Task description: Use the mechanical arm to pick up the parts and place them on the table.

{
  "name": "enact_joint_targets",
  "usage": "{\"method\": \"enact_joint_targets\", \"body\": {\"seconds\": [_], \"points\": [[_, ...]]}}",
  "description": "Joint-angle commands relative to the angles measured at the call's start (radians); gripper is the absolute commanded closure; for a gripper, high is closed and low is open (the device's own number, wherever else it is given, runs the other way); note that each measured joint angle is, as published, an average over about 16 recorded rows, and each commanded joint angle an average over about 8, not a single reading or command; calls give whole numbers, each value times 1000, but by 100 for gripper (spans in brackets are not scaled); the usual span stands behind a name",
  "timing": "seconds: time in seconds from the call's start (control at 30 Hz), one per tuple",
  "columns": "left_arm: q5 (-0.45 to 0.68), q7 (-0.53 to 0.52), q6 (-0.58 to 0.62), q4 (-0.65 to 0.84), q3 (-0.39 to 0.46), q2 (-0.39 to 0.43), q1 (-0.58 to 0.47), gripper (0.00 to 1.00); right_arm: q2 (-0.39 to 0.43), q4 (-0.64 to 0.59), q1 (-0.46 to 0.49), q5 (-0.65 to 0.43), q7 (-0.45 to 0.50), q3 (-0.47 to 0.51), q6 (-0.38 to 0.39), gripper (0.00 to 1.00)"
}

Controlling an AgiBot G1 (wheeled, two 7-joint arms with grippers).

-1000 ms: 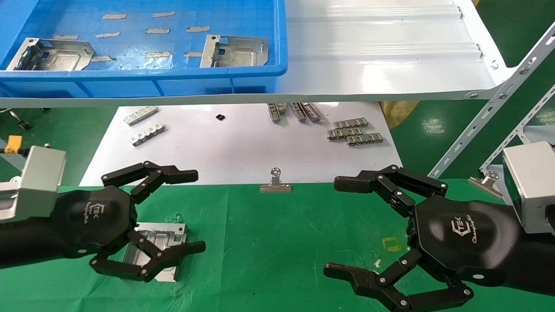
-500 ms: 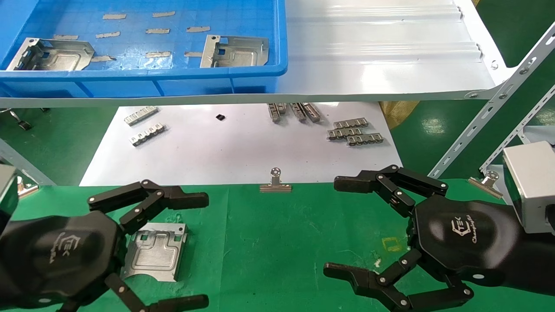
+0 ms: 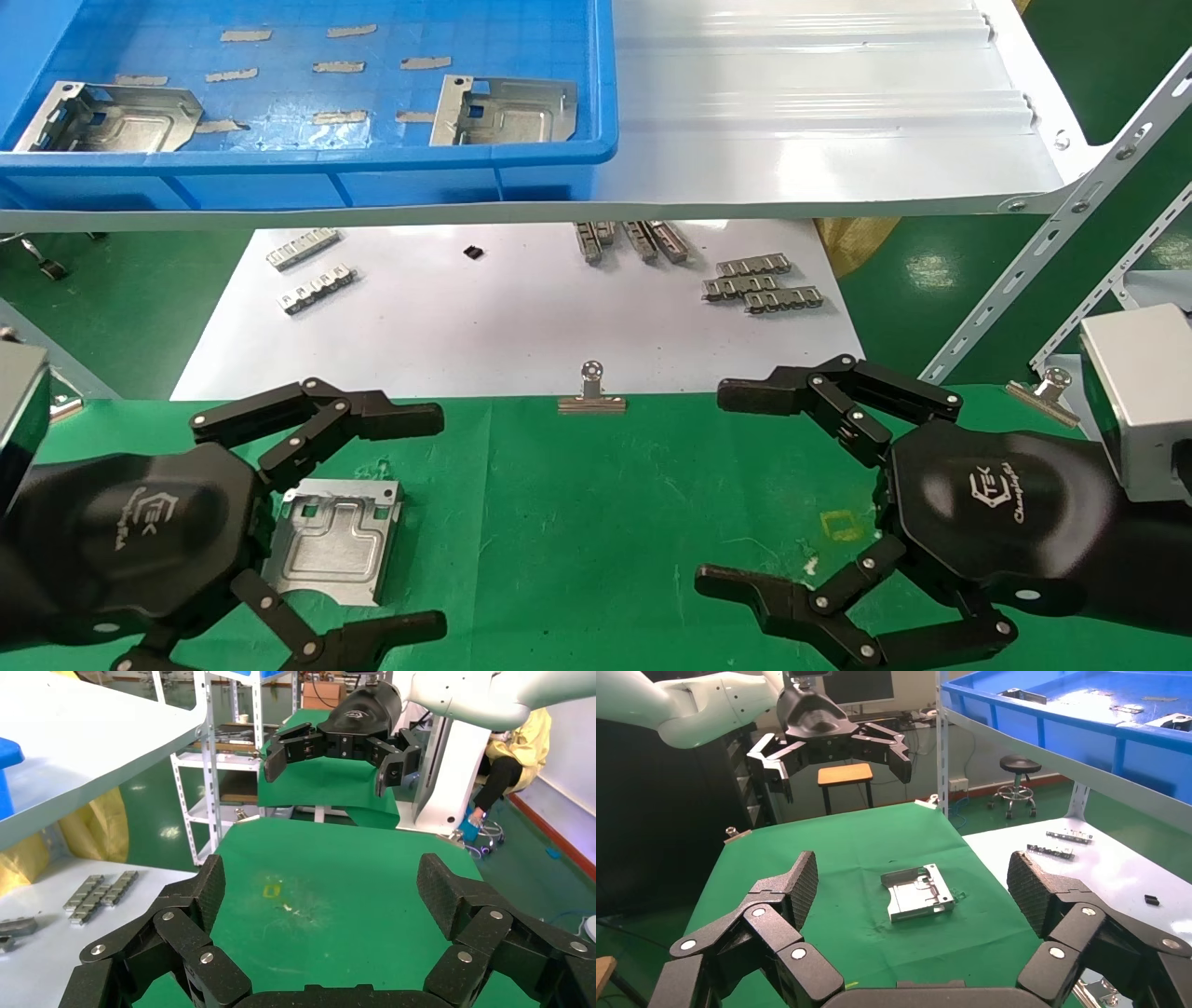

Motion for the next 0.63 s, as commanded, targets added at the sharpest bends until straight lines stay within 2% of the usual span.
{"method": "enact_joint_targets", "body": {"seconds": [0.03,0.63], "points": [[1,2,0,4,2,1,-2,0,0,0,0,0,0,0,0,0],[6,7,1,16,8,3,-8,0,0,0,0,0,0,0,0,0]]}}
